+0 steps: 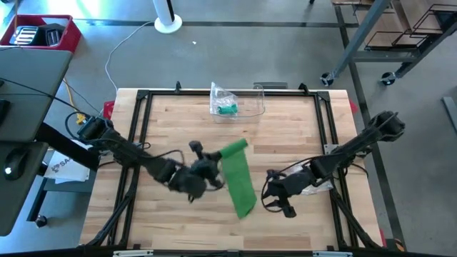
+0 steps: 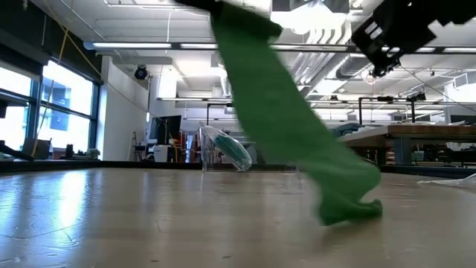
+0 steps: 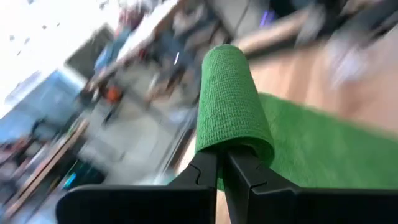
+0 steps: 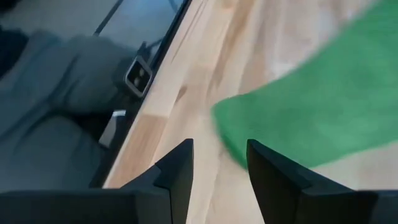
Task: Roll bandage
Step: Roll the green bandage
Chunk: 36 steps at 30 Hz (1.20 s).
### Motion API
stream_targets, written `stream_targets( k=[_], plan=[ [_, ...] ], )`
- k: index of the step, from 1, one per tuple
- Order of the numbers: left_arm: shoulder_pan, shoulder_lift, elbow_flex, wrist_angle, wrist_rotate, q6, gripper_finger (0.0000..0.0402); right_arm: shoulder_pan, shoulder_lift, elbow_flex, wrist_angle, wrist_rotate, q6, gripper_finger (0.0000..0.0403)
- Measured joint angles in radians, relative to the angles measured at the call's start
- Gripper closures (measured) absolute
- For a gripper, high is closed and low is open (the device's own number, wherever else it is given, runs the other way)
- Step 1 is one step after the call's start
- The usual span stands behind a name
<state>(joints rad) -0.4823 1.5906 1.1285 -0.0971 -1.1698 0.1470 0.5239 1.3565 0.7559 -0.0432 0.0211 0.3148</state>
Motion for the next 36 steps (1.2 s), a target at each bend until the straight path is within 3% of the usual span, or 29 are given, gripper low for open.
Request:
stream_targets(
  k=[6,10,17,27,30,33,36],
  plan=[
    [0.092,0.0,0.0,-0.439,-0.029,-0.288,0.0401,-0.06,0.188,-0.001,0.174,-0.149,-0.087,0.0263],
    [0.14,0.0,-0.023,-0.593,-0.036,-0.398,0.0401,-0.135,0.326,0.003,0.269,-0.186,-0.172,0.0263],
    [0.182,0.0,-0.154,-0.615,-0.035,-0.511,0.0401,-0.261,0.497,0.143,0.247,-0.136,-0.412,0.0263],
    [0.168,0.0,-0.255,-0.614,0.007,-0.686,0.0401,-0.335,0.656,0.373,-0.027,-0.154,-0.675,0.027],
    [0.161,0.0,-0.27,-0.615,0.008,-0.719,0.0401,-0.336,0.676,0.4,-0.067,-0.16,-0.644,0.0311],
    [0.154,0.0,-0.291,-0.615,0.007,-0.745,0.0401,-0.331,0.66,0.418,-0.144,-0.158,-0.605,0.038],
    [0.142,0.0,-0.318,-0.614,-0.011,-0.765,0.0401,-0.306,0.605,0.416,-0.277,-0.15,-0.554,0.039]
  ],
)
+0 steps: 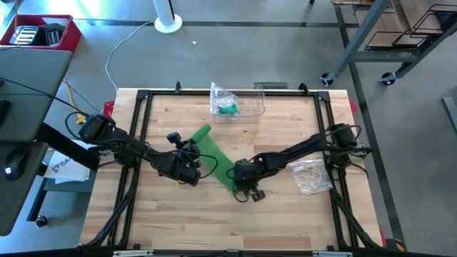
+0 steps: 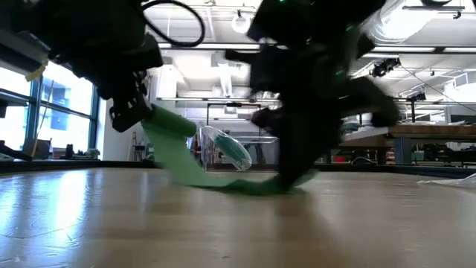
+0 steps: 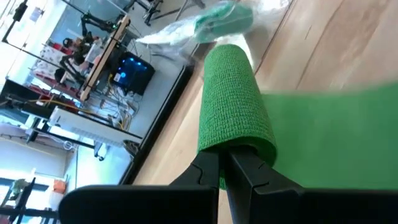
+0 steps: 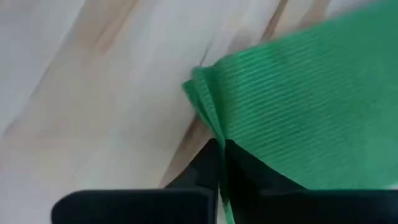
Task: Roll bandage
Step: Roll the green bandage
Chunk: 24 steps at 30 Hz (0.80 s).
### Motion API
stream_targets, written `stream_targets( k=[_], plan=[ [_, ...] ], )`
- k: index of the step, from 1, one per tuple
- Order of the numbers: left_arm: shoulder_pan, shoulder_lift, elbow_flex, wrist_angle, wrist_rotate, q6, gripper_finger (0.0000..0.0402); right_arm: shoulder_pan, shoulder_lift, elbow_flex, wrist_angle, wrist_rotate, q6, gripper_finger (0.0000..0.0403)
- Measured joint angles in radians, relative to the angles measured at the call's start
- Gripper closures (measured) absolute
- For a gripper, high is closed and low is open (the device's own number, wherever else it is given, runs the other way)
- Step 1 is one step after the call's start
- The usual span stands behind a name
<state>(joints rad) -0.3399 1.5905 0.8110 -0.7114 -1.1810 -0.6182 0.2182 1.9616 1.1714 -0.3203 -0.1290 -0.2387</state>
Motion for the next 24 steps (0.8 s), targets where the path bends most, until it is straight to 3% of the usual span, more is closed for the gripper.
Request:
stream_targets(
  k=[5,9,15,20,24],
  plan=[
    [-0.017,0.0,-0.059,0.003,0.015,-0.09,0.0401,0.099,-0.168,-0.003,-0.197,0.023,0.113,0.04],
    [-0.041,0.0,-0.096,0.081,0.05,-0.123,0.0401,0.211,-0.307,-0.003,-0.258,0.083,0.21,0.0401],
    [-0.081,-0.001,-0.124,0.403,0.201,0.082,0.0401,0.374,-0.515,-0.002,-0.275,0.341,0.32,0.0402],
    [-0.096,-0.001,-0.124,0.752,0.368,0.307,0.0401,0.456,-0.637,0.032,-0.268,0.579,0.29,0.0402],
    [-0.096,-0.001,-0.123,0.913,0.409,0.409,0.0401,0.464,-0.681,0.105,-0.272,0.652,0.208,0.0402]
  ],
)
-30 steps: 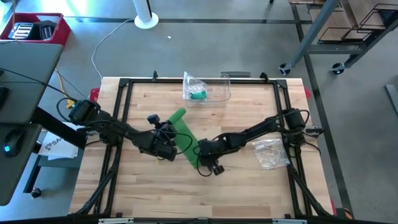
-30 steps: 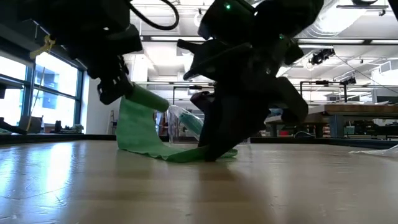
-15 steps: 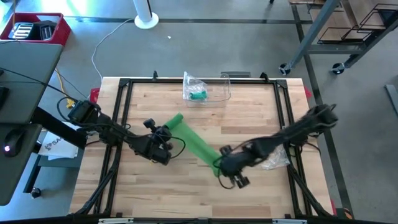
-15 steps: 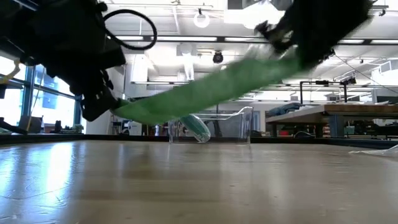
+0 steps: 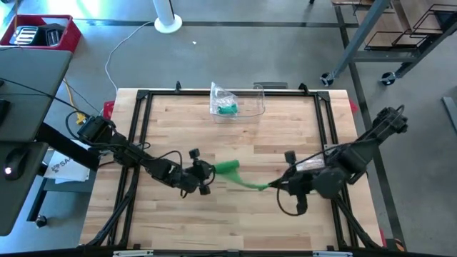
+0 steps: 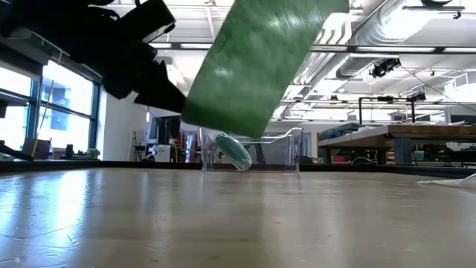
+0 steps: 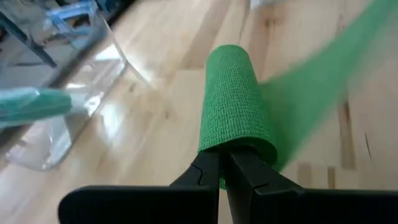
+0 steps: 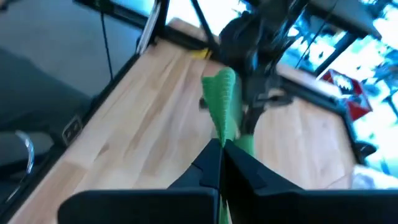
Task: Roll bandage
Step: Roll the green bandage
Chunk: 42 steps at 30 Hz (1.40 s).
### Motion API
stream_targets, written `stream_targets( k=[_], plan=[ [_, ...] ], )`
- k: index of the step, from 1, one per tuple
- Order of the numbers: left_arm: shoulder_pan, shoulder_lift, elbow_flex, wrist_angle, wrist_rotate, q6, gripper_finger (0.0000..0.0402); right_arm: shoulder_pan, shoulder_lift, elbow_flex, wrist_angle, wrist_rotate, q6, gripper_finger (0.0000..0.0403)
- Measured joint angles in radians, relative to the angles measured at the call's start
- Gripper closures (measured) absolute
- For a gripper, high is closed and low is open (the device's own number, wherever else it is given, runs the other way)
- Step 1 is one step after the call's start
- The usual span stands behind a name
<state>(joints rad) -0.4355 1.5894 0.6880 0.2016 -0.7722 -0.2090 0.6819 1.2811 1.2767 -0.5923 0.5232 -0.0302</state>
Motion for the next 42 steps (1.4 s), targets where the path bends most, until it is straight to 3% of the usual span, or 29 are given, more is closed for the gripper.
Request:
stream_targets(
  k=[3,8,12,15,22,29,35,42],
  plan=[
    [0.002,-0.005,0.0,0.016,-0.049,0.01,0.0401,-0.001,0.0,0.046,-0.002,-0.042,-0.041,0.0403],
    [0.003,-0.031,-0.001,0.007,-0.117,0.004,0.0401,0.0,0.003,0.048,0.002,-0.286,-0.005,0.0403],
    [-0.006,-0.096,-0.001,0.015,-0.137,0.011,0.0401,0.0,0.031,-0.033,0.03,-0.446,0.064,0.0403],
    [-0.016,-0.147,-0.001,0.015,-0.142,0.045,0.0401,0.0,0.059,-0.13,0.108,-0.494,0.117,0.0403],
    [-0.057,-0.269,-0.001,0.042,-0.137,0.115,0.0401,-0.046,0.111,-0.396,0.353,-0.514,0.257,0.0403],
    [-0.064,-0.333,-0.001,0.12,0.005,0.121,0.0401,-0.14,0.149,-0.602,0.517,-0.431,0.281,0.0403],
    [-0.065,-0.335,-0.001,0.234,-0.123,0.215,0.0401,-0.187,0.192,-0.694,0.559,-0.426,0.372,0.0403],
    [-0.065,-0.342,-0.001,0.257,-0.207,0.266,0.0401,-0.096,0.226,-0.703,0.564,-0.477,0.511,0.0403]
  ],
)
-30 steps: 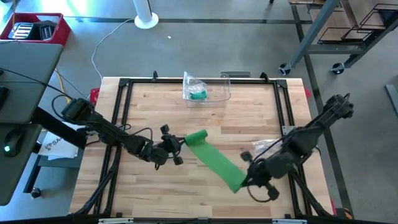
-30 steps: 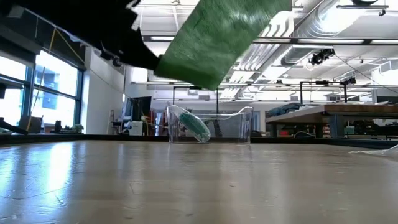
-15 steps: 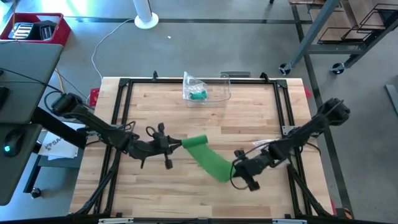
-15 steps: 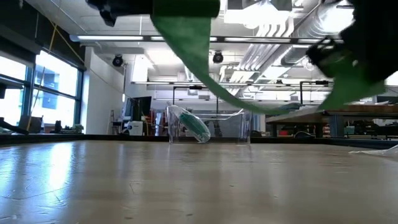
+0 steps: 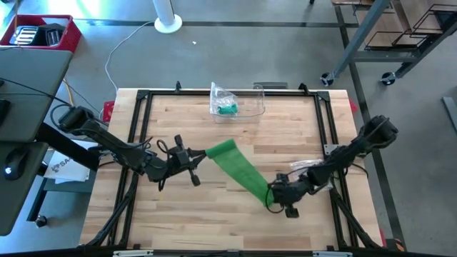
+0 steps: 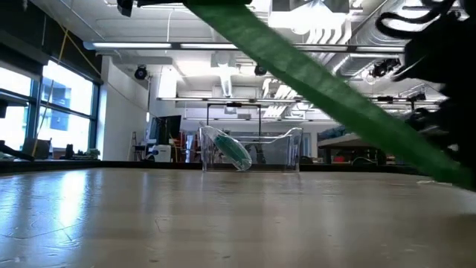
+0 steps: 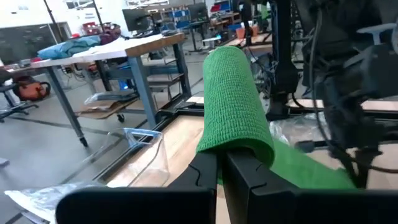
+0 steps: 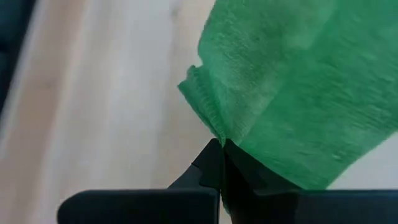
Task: Roll bandage
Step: Roll the green bandage
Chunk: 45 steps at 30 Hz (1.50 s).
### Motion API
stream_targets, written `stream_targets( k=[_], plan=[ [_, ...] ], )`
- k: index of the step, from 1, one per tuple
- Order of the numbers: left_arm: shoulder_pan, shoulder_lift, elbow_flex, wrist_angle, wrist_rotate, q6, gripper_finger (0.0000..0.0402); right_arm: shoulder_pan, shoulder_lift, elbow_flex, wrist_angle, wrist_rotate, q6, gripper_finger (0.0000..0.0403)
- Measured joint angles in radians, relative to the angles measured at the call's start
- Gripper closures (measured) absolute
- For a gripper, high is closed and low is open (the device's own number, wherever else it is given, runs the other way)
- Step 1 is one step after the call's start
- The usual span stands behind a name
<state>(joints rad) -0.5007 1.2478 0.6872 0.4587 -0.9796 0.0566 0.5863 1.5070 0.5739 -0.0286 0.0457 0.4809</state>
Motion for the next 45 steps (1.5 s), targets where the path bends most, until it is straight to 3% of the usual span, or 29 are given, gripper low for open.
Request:
stream_targets(
  k=[4,9,11,15,19,23,27,34,40,45],
  plan=[
    [0.001,-0.023,0.0,-0.071,-0.01,-0.007,0.0401,0.096,-0.008,0.0,0.031,-0.015,0.146,0.0403],
    [0.021,-0.026,0.0,-0.241,-0.101,-0.047,0.0401,0.215,-0.011,0.078,0.01,0.004,0.266,0.0403],
    [0.035,-0.024,0.0,-0.315,-0.083,-0.091,0.0401,0.252,-0.024,0.159,-0.102,0.086,0.251,0.0403],
    [0.051,-0.019,0.0,-0.417,-0.045,-0.164,0.0401,0.293,-0.036,0.399,-0.489,0.266,0.212,0.0403],
    [0.056,-0.007,0.001,-0.48,-0.024,-0.204,0.0401,0.316,-0.036,0.659,-0.837,0.459,0.122,0.0403],
    [0.058,0.037,0.001,-0.502,-0.013,-0.235,0.0401,0.318,-0.037,0.888,-1.062,0.621,-0.022,0.0403],
    [0.057,0.11,0.001,-0.498,0.041,-0.28,0.0401,0.312,-0.036,1.065,-1.115,0.787,-0.272,0.0403],
    [0.055,0.258,0.001,-0.43,0.126,-0.366,0.0401,0.243,-0.035,1.271,-1.117,0.964,-0.615,0.0403],
    [0.056,0.406,0.001,-0.207,0.214,-0.327,0.0401,0.148,-0.035,1.379,-1.086,0.977,-0.773,0.0403],
    [0.085,0.46,0.001,-0.168,0.174,-0.344,0.0401,0.12,-0.035,1.394,-1.067,0.774,-0.787,0.0403]
  ],
)
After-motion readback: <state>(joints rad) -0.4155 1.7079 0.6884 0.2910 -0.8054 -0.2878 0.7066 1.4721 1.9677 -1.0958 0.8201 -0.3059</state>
